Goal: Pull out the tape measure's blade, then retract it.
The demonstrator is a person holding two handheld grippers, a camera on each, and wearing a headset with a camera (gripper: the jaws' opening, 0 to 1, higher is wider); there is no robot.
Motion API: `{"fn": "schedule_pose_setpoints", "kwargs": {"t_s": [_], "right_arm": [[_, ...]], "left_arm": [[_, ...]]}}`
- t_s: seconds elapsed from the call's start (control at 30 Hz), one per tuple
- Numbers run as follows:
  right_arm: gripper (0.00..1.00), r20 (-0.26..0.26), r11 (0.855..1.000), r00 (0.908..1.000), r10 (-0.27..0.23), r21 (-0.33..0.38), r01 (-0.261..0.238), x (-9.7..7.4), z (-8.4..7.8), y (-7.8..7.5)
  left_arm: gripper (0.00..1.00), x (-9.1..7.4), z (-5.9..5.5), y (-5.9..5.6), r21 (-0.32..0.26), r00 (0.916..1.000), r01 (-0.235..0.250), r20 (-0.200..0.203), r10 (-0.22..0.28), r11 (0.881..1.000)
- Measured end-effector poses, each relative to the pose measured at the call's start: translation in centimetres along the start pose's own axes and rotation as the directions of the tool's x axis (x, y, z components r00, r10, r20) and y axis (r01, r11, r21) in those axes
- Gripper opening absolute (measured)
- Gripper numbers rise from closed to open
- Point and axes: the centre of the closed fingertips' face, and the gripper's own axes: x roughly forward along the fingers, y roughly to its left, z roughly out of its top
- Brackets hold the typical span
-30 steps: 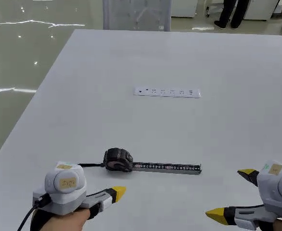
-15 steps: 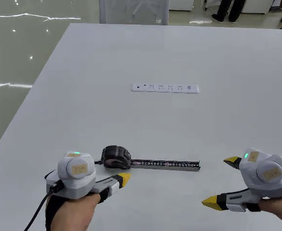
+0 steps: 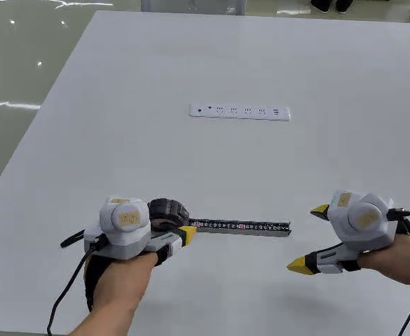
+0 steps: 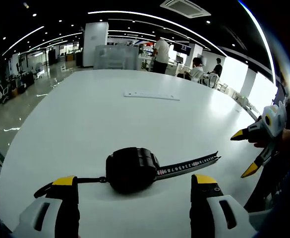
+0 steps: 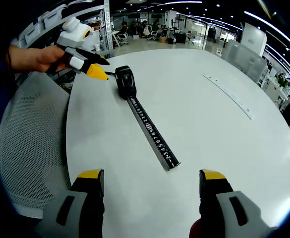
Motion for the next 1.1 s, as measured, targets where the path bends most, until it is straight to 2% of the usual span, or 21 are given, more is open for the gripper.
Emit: {"fn": "schedule_pose_setpoints", "kwargs": {"t_s": [0.5,0.77,1.1], "right_arm": [[0.61,-0.054,0.994,0.9963,0.067,-0.088,-0.072,2.8,-0.6,-1.8],[0.50,-0.089,0.981,0.9905,0.104,-0.158,-0.117,3.9,-1.0,-2.0],[0.39,-0.123,0.963,0.9819,0.144,-0.209,-0.168,5.2,-1.1,-2.3]], "left_arm": [[0.81,2.6,0.2,0.1,-0.025,0.9998,-0.017,-0.007,0.017,1.000],[0.78,3.9,0.0,0.2,-0.044,0.9993,-0.030,-0.025,0.029,0.999],[0.73,4.7,0.2,0.7,-0.053,0.9988,-0.048,-0.006,0.048,0.997]]}}
